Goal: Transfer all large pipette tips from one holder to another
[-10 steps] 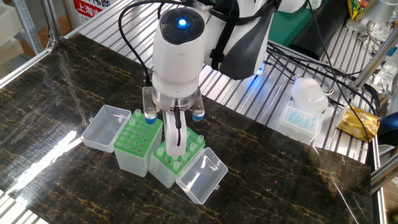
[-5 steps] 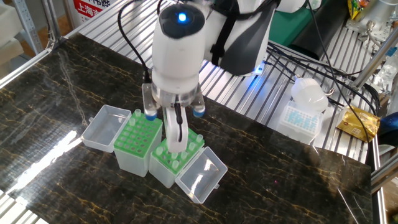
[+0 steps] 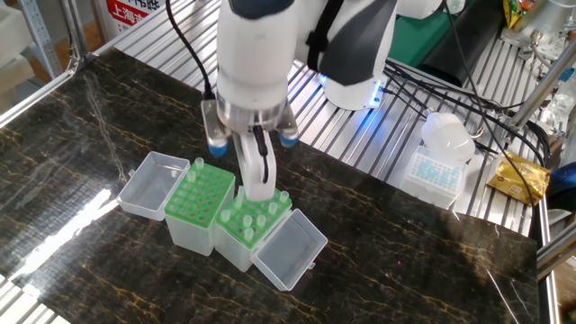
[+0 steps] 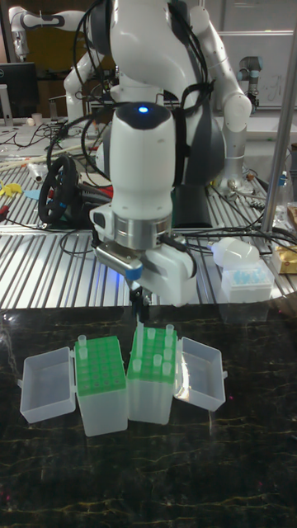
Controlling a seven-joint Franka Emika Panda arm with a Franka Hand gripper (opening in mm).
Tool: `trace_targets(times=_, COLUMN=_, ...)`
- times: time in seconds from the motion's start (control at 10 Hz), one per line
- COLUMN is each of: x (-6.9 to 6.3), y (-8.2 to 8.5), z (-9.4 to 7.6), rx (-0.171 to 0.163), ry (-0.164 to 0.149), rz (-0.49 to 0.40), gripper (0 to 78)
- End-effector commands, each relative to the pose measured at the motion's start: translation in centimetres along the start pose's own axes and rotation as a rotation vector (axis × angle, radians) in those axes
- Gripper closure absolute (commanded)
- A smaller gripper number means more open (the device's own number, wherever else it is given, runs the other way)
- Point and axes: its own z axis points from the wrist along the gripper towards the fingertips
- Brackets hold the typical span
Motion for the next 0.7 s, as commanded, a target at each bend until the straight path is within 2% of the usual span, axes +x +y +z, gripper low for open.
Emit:
trace_targets(times=0.1, x=-0.5, y=-1.0, z=-2.2, rx=-0.006, ry=0.003, rz=-0.063, gripper=76.2)
trace_targets(times=0.7, x=-0.5, y=-1.7, z=-4.1, rx=-0.006, ry=0.009, rz=-0.097, gripper=76.2)
